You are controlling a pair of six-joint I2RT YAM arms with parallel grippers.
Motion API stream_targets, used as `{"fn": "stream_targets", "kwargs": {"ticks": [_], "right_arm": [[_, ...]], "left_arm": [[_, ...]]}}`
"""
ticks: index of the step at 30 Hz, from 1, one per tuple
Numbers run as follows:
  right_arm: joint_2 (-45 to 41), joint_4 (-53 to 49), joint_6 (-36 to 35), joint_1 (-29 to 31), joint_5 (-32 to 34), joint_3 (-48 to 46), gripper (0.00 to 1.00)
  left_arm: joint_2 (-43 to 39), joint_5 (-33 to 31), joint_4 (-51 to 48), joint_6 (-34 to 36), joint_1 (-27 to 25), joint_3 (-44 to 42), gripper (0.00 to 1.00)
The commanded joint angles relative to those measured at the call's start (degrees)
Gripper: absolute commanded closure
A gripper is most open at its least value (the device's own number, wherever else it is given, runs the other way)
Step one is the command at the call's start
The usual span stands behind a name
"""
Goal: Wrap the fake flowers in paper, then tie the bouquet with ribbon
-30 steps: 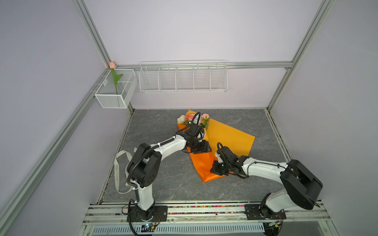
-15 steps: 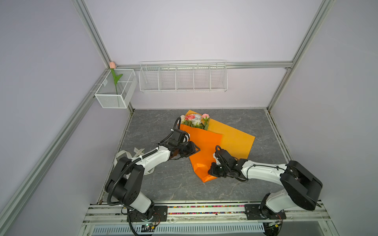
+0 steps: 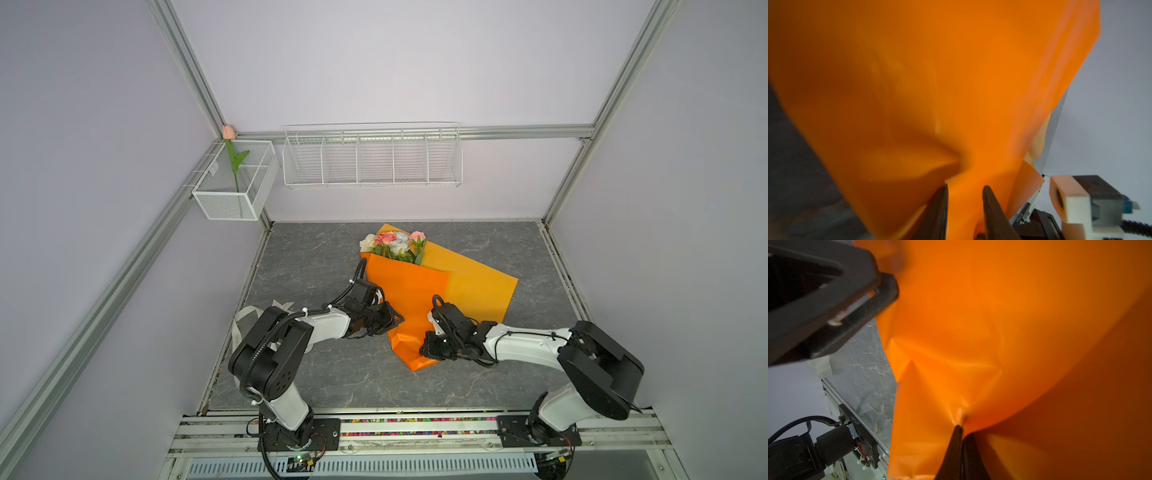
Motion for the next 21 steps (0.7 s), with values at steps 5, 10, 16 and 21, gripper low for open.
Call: {"fn": "stream_targets", "kwargs": {"ticks": [5, 10, 16, 21], "right_arm": [[0.40, -2.27, -1.77, 0.51, 0.91, 1.10, 0.93], [0.23, -0.71, -2.88, 0.43, 0.09, 0.39, 0.93], [0.11, -0.97, -4.46, 0.48, -0.15, 1.78, 0.93], [0.84, -0.51, -4.38, 0.47, -0.63, 1.82, 0.93]], "left_arm": [[0.19, -2.21, 5.24, -2.00, 1.34, -4.04, 0.71], [-3.07, -1.31, 10.76, -3.68, 3.65, -7.13, 0.67], [-6.33, 1.65, 8.46, 0.85, 4.50, -2.18, 0.61], [-5.78, 1.15, 4.39, 2.60, 8.37, 1.94, 0.63]]}}
